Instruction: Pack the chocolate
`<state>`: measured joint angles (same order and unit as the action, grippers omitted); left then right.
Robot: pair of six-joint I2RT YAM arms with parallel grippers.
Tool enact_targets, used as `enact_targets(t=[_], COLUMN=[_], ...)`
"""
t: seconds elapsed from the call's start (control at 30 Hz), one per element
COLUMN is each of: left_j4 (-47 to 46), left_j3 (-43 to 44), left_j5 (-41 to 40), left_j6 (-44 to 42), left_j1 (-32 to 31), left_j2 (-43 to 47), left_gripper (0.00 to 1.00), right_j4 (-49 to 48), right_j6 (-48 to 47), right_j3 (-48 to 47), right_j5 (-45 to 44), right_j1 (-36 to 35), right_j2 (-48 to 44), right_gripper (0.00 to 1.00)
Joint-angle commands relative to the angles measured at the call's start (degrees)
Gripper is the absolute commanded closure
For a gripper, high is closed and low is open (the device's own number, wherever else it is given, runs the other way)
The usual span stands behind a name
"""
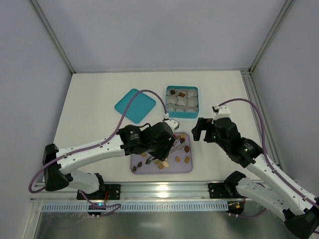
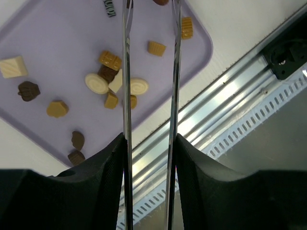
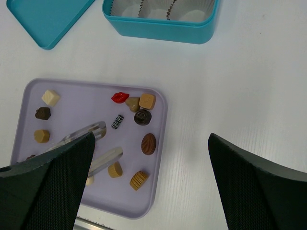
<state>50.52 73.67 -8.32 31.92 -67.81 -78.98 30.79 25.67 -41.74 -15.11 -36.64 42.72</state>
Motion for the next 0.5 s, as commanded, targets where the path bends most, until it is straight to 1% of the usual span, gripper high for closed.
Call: enact_targets(t=[0.0,0.17,0.47], left_j4=[-0.95,-1.65,-3.85], left_j3=[-0.89,-0.9,-0.54], left_j5=[0.14,-0.56,0.23], left_j6=[3.58,5.78,5.96], left_j1=[-3.2,-7.33,-8.74], left_j2=[1.64,-0.82,-5.91], left_gripper=[0.56,0.56,0.56], right_j4=[-1.96,-1.87,-0.73], right_j6=[0.87,1.05,1.22], right_j3=[0.69,1.39,1.75], right_j5=[-0.09,0.08,-0.97], right_j1=[0.17,0.26,0.17], right_j2=[-0.97,-1.58,-3.25], right_gripper=[0.0,0.0,0.0])
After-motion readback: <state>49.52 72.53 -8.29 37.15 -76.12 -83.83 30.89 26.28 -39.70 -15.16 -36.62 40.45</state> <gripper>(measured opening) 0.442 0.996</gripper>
